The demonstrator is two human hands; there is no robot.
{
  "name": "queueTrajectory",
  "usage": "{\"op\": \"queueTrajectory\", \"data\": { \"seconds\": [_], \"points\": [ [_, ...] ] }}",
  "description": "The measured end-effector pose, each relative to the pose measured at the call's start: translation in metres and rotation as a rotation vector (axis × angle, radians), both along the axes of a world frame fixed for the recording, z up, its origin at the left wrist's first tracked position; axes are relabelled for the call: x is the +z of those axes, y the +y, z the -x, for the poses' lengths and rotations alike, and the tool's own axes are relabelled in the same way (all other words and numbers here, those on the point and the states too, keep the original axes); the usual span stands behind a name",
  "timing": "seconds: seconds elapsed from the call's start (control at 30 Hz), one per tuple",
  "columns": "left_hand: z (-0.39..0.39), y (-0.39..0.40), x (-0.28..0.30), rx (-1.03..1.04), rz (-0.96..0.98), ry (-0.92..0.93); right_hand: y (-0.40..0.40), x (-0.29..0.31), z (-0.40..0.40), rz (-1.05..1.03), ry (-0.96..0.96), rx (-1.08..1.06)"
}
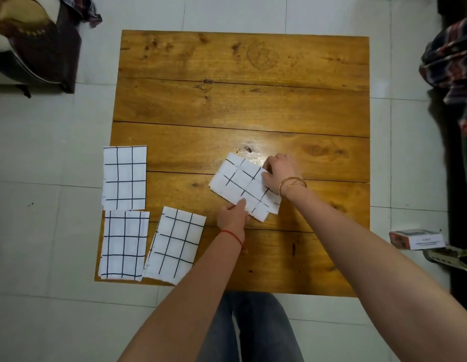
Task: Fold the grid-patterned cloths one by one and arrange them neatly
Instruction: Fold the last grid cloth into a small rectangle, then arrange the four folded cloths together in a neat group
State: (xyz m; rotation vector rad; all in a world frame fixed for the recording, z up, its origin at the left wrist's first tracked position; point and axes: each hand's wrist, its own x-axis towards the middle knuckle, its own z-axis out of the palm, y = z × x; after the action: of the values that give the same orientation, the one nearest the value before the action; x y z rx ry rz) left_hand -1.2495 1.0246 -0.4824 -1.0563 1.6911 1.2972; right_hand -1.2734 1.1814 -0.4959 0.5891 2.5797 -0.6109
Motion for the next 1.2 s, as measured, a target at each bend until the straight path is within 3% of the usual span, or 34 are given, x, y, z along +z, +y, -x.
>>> {"op": "queueTrajectory", "data": {
  "seconds": [0.17, 0.37, 0.6, 0.7, 1.03, 1.2],
  "points": [
    [0.012, -0.012, 0.001, -0.038, 0.074, 0.101, 0.001, 0.015, -0.016, 0.512, -0.003, -0.446],
    [0.040, -0.039, 0.016, -0.038, 0.049, 0.185, -0.032, 0.043, -0.014, 0.894, 0.030, -0.764],
    [0.091, -0.088, 0.037, -0.043, -0.081, 0.282, -0.097, 0.060, 0.023, 1.117, 0.118, -1.002],
    [0.113, -0.115, 0.038, -0.110, -0.073, 0.349, -0.123, 0.051, 0.041, 1.056, 0.103, -1.001],
    [0.162, -0.182, 0.016, -0.451, 0.020, 0.487, -0.193, 0.019, 0.067, 0.342, 0.035, -0.531],
    [0.169, -0.206, 0.011, -0.605, 0.010, 0.532, -0.207, 0.015, 0.071, 0.151, -0.020, -0.481]
  ]
}}
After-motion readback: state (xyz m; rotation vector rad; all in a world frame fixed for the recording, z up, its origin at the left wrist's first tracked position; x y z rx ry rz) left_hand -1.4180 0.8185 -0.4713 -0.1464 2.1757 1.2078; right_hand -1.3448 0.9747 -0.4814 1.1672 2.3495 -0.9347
